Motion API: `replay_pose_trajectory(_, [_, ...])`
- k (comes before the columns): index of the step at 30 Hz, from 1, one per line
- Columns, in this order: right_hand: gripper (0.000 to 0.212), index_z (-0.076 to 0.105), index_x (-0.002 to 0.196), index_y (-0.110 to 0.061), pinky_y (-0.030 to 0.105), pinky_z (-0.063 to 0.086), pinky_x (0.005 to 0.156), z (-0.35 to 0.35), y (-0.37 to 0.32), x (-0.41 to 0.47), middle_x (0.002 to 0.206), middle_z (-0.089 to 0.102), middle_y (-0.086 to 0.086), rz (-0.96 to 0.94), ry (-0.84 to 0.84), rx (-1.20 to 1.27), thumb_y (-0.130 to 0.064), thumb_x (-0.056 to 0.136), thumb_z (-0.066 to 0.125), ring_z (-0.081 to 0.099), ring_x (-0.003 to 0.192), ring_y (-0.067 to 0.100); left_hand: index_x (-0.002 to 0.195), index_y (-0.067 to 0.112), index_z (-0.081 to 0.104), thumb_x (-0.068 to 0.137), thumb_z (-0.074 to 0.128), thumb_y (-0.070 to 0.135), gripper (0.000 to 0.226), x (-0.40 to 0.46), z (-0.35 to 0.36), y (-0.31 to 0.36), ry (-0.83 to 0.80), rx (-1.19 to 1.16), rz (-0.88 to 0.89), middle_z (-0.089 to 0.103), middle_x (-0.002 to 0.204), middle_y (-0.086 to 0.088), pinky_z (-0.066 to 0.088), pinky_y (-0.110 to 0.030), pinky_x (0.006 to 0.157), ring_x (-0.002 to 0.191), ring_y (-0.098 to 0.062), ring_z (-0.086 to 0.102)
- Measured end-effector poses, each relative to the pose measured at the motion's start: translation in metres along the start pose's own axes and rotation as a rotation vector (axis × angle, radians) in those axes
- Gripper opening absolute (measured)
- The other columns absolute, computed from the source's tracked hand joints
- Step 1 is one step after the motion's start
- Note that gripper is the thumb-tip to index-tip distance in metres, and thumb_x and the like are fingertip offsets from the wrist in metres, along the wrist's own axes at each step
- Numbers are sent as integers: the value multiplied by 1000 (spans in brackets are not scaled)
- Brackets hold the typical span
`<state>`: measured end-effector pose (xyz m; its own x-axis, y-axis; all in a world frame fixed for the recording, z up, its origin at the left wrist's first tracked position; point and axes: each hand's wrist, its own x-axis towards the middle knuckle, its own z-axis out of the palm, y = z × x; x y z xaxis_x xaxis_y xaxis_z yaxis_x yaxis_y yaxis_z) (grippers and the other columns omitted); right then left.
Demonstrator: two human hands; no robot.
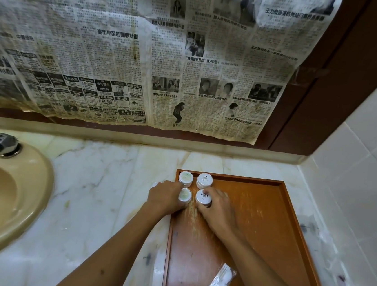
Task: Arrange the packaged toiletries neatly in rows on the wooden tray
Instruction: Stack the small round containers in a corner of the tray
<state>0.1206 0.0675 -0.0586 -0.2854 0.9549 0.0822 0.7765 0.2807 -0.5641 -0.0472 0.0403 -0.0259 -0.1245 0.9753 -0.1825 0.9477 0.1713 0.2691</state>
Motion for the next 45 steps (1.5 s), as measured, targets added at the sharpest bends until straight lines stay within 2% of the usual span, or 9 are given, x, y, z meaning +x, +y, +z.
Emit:
replay_pose_trajectory(11, [40, 60, 120, -24, 27, 45, 82, -2, 0, -3, 119, 63, -4, -1, 8, 35, -31, 83, 71, 53, 106, 17, 130, 33, 51, 80, 66, 47, 54, 1, 2, -5, -21, -39, 4, 65, 119, -1, 48, -33, 85, 106, -23, 61])
replay_pose_trajectory(16, [42, 59, 118, -26, 30, 47, 83, -6, 4, -10, 116, 63, -6, 24, 29, 107, -37, 81, 73, 54, 105, 14, 126, 35, 50, 78, 69, 45, 53, -8, 1, -9, 5, -147, -10, 66, 114, 2, 46, -29, 72, 102, -22, 60])
replay_pose_trajectory(20, [55, 54, 127, -24, 35, 44, 93, -13, 20, -27, 128, 57, -5, 127, 10, -7, -50, 81, 69, 47, 118, 18, 132, 34, 46, 78, 66, 40, 57, -29, 8, -11, 62, -261, -50, 66, 114, 0, 50, -38, 84, 122, -29, 52])
replay_pose_trajectory(25, [51, 55, 128, -23, 42, 35, 106, -29, 47, -56, 139, 49, -1, 257, 40, -53, -55, 88, 59, 39, 129, 21, 112, 26, 60, 87, 54, 31, 27, -68, 22, 3, 292, -206, -34, 65, 92, 2, 52, -31, 64, 86, -19, 63])
replay_pose_trajectory(30, [42, 55, 127, -30, 46, 30, 110, -48, 74, -93, 150, 38, -6, 249, -23, -137, -49, 90, 57, 33, 135, 20, 99, 21, 68, 89, 53, 27, 19, -97, 41, 35, 314, -189, 126, 63, 95, 3, 44, -26, 63, 90, -16, 58])
replay_pose_trajectory(35, [46, 49, 132, -36, 47, 25, 114, -68, 90, -122, 156, 26, -11, 221, -186, -134, -45, 88, 58, 26, 141, 17, 101, 22, 70, 90, 52, 30, 22, -106, 54, 79, 256, -214, 297, 67, 97, 5, 43, -23, 66, 84, -12, 59])
replay_pose_trajectory(39, [29, 63, 117, -29, 35, 36, 107, -91, 102, -145, 146, 44, -6, 209, -179, 35, -34, 88, 60, 40, 132, 15, 102, 24, 69, 94, 52, 30, 20, -103, 62, 117, 170, -237, 397, 68, 100, 7, 39, -14, 69, 83, -5, 57])
replay_pose_trajectory(41, [20, 64, 109, -30, 24, 39, 96, -103, 109, -160, 133, 53, -7, 199, -67, 86, -29, 90, 59, 49, 118, 9, 102, 20, 70, 94, 53, 27, 19, -100, 66, 137, 129, -261, 428, 67, 100, 4, 32, -7, 66, 82, -5, 54])
replay_pose_trajectory(45, [23, 68, 110, -17, 13, 38, 96, -128, 133, -187, 130, 56, -3, 248, 142, 162, -10, 89, 60, 53, 114, 9, 94, 18, 70, 94, 54, 24, 17, -93, 76, 177, 77, -288, 486, 70, 95, 0, 33, -9, 63, 76, -7, 56])
